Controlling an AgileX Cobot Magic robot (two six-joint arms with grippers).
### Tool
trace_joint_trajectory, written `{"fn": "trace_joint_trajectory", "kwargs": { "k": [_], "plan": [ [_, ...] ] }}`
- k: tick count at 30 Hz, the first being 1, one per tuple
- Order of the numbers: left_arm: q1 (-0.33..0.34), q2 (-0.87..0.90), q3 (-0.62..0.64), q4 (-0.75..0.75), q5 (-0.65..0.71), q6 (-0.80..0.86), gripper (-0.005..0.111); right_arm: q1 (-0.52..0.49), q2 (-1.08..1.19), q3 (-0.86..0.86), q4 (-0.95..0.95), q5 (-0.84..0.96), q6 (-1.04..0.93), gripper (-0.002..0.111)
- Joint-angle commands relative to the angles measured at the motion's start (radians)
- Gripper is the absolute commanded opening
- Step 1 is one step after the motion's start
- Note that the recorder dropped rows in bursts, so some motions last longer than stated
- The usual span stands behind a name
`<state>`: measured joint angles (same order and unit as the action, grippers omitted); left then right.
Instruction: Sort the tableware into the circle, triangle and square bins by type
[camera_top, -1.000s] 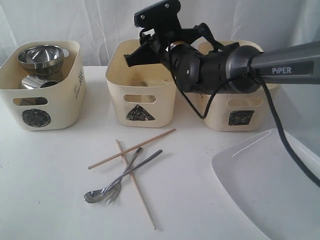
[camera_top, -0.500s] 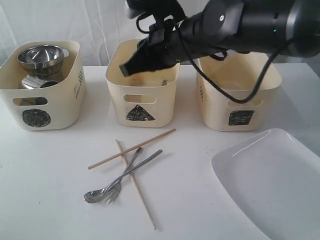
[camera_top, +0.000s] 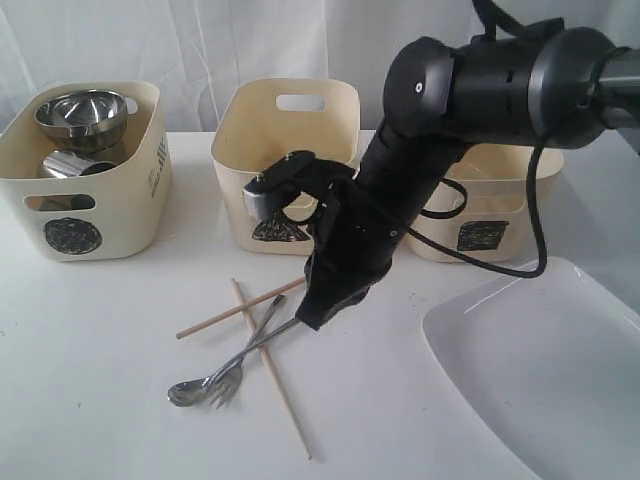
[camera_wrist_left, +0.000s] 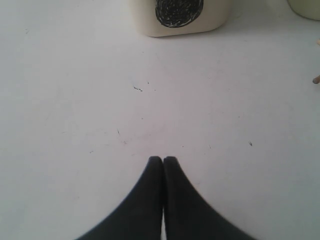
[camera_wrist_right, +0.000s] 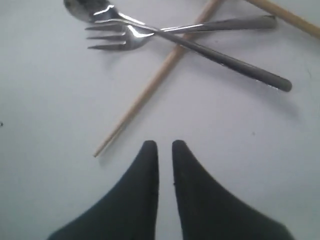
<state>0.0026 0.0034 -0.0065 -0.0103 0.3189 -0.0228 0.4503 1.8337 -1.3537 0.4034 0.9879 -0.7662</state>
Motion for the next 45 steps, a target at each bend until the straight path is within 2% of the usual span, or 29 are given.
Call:
{"fn": "trace_joint_trajectory", "kwargs": {
  "k": [1, 4, 7, 15, 20, 27, 29, 33, 36, 42, 45],
  "plan": [
    [-0.005, -0.003, 0.007, -0.004, 0.011, 0.001, 0.0, 0.042, 0.022, 0.002, 0.01, -0.003, -0.371, 0.035],
    [-0.005, -0.003, 0.007, -0.004, 0.011, 0.001, 0.0, 0.073, 0.064, 0.002, 0.01, -0.076, -0.618, 0.052],
    [-0.005, -0.003, 0.007, -0.004, 0.011, 0.001, 0.0, 0.09, 0.116, 0.002, 0.01, -0.174, -0.639, 0.059],
    [-0.005, -0.003, 0.007, -0.004, 0.011, 0.001, 0.0, 0.098, 0.171, 0.002, -0.012, -0.261, -0.639, 0.06],
    [-0.005, -0.003, 0.007, -0.004, 0.011, 0.001, 0.0, 0.098, 0.203, 0.002, -0.014, -0.407, -0.639, 0.06],
    [-0.005, -0.003, 0.007, -0.004, 0.011, 0.001, 0.0, 0.098, 0.253, 0.002, -0.014, -0.381, -0.608, 0.059],
    [-0.005, -0.003, 0.007, -0.004, 0.011, 0.001, 0.0, 0.098, 0.253, 0.002, -0.014, -0.381, -0.578, 0.053],
    [-0.005, -0.003, 0.007, -0.004, 0.011, 0.001, 0.0, 0.098, 0.253, 0.002, -0.015, -0.379, -0.535, 0.023],
    [-0.005, -0.003, 0.007, -0.004, 0.011, 0.001, 0.0, 0.098, 0.251, 0.002, -0.051, -0.328, -0.537, 0.012],
    [-0.005, -0.003, 0.007, -0.004, 0.011, 0.001, 0.0, 0.098, 0.211, 0.002, -0.113, -0.296, -0.537, 0.001],
    [-0.005, -0.003, 0.007, -0.004, 0.011, 0.001, 0.0, 0.098, 0.17, 0.002, -0.113, -0.3, -0.537, 0.0]
  ]
}}
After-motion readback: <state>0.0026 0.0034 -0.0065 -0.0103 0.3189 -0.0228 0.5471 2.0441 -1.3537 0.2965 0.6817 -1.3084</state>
